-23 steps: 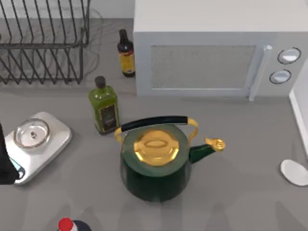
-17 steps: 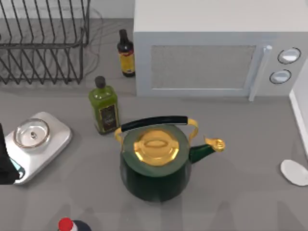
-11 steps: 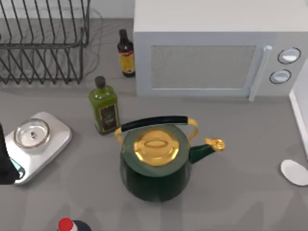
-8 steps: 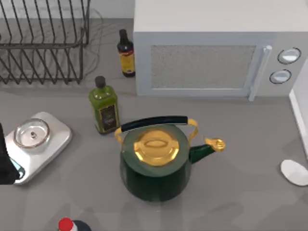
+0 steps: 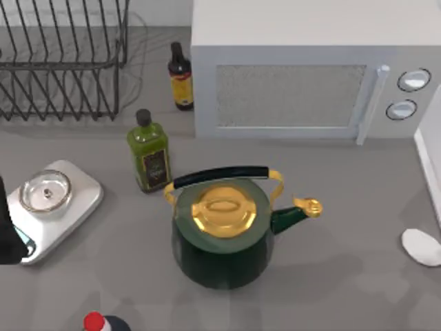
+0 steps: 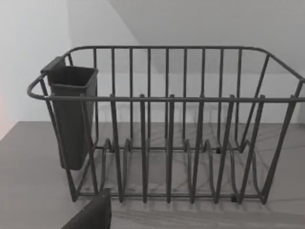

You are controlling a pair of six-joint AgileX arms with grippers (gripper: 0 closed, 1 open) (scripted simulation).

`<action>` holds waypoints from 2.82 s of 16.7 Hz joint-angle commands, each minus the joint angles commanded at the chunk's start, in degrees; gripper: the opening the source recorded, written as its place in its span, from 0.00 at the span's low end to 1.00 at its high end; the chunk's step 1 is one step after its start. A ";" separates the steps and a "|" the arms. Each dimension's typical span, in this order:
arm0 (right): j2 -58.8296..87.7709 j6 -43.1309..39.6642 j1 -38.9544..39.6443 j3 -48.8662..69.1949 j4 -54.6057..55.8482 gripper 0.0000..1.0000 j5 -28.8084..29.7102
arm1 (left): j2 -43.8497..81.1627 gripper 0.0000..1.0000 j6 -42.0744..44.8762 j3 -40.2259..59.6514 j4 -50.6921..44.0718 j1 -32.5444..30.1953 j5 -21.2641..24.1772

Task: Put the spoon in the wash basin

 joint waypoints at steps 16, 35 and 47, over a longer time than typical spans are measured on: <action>11.61 -1.49 0.03 -8.54 17.85 1.00 0.03 | 0.00 1.00 0.00 0.00 0.00 0.00 0.00; 15.40 -1.47 0.00 -12.72 25.23 0.17 0.03 | 0.00 1.00 0.00 0.00 0.00 0.00 0.00; 11.36 -0.48 0.04 -10.23 19.51 0.00 -1.02 | 0.00 1.00 0.00 0.00 0.00 0.00 0.00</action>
